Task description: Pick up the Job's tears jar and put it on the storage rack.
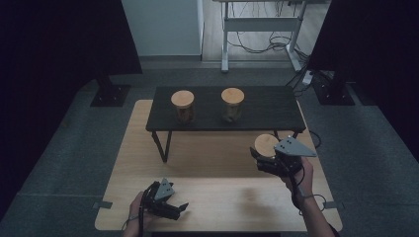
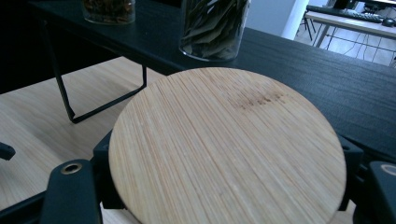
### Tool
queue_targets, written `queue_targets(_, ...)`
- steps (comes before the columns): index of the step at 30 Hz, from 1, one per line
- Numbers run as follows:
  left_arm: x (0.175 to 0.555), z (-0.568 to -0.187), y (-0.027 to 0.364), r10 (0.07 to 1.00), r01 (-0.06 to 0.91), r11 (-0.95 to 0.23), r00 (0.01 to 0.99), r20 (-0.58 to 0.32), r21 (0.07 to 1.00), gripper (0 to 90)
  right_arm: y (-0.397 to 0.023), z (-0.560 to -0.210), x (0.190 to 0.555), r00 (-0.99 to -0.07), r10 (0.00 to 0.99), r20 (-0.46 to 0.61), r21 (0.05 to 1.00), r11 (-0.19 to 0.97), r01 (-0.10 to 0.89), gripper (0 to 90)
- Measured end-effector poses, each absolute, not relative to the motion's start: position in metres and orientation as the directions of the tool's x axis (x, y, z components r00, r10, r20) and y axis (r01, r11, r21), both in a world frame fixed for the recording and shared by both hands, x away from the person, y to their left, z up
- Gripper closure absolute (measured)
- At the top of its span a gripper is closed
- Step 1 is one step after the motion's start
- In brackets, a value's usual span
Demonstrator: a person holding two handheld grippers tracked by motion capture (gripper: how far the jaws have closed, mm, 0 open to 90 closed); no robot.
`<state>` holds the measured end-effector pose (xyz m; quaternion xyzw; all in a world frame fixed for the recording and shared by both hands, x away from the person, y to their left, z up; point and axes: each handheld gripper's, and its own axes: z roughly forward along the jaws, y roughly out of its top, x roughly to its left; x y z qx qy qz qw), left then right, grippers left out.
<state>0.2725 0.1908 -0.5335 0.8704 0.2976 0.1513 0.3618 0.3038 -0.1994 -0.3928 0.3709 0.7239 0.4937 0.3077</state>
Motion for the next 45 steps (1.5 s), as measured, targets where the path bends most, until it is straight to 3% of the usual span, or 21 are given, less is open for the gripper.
queue_targets(45, 0.273, -0.533, 0.192, 0.630, 0.410, -0.560, 0.775, 0.049, 0.720, 7.1, -0.202, -0.356, 0.350, -0.524, 0.849, -0.070, 0.948, 0.220, 0.229, 24.7)
